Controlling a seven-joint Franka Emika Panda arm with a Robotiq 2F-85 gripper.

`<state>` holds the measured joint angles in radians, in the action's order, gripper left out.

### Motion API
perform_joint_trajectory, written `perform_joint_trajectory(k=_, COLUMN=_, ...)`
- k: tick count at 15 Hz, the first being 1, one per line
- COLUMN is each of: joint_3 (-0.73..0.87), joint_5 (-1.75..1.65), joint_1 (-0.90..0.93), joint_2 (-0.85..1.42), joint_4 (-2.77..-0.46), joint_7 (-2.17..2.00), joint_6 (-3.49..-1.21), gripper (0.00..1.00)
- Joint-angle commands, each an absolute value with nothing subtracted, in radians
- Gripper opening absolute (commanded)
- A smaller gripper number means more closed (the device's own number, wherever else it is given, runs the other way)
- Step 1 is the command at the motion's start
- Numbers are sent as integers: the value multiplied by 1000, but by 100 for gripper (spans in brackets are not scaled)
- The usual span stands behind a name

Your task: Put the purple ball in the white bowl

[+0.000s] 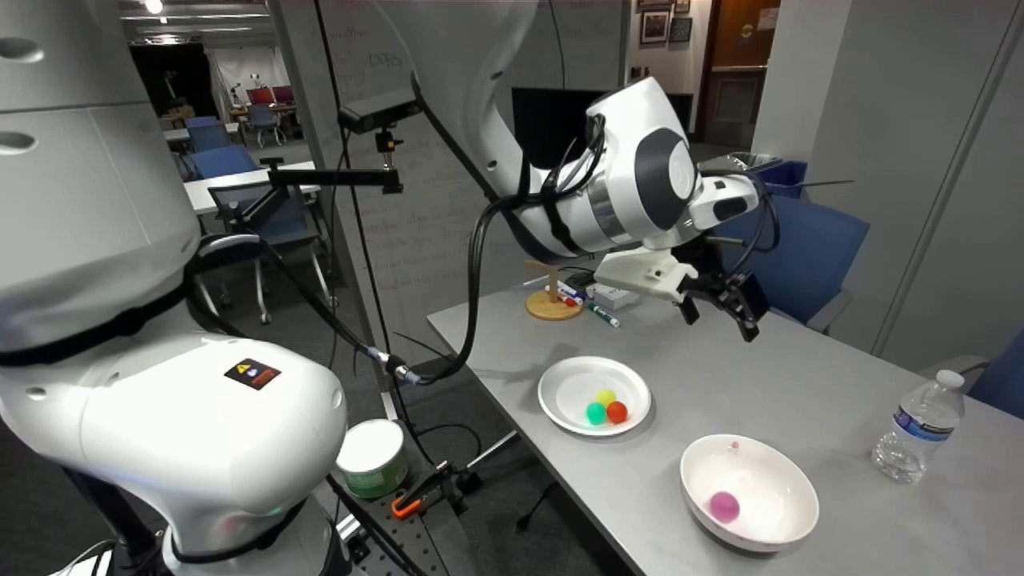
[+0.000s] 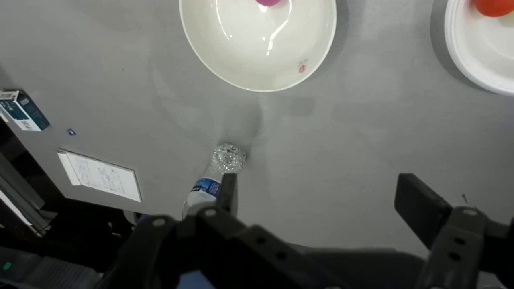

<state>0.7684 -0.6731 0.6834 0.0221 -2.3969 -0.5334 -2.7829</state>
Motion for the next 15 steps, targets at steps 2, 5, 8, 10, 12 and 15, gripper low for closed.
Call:
perform_joint_trajectory(k=2, joint_3=754, joint_5=-701, joint_1=694, joint_2=-91, joint_4=-2399, joint_7=-525, joint_6=-2712, gripper=100)
perform_joint_trajectory(k=5, joint_3=449, joint_5=-631, joint_1=408, joint_2=-112, joint_4=-2410, joint_7=-484, joint_6=-2709, gripper=100)
perform_joint_trajectory(k=8, joint_3=251, joint_5=-548, joint_1=232, joint_2=-122, joint_4=-2415, joint_7=-448, joint_6=-2690, gripper=100)
perform_joint_trajectory(k=10, joint_3=170, joint_5=-508, joint_1=161, joint_2=-127, joint_4=-2412, joint_7=-432, joint_6=-2663, gripper=100)
perform_joint_trajectory(k=12, joint_3=114, joint_5=-469, joint_1=115, joint_2=-133, joint_4=-2409, joint_7=-407, joint_6=-2624, gripper=100)
perform_joint_trajectory(k=15, joint_3=64, joint_5=-399, joint_1=77, joint_2=-142, joint_4=-2403, joint_7=-348, joint_6=-2560, gripper=100)
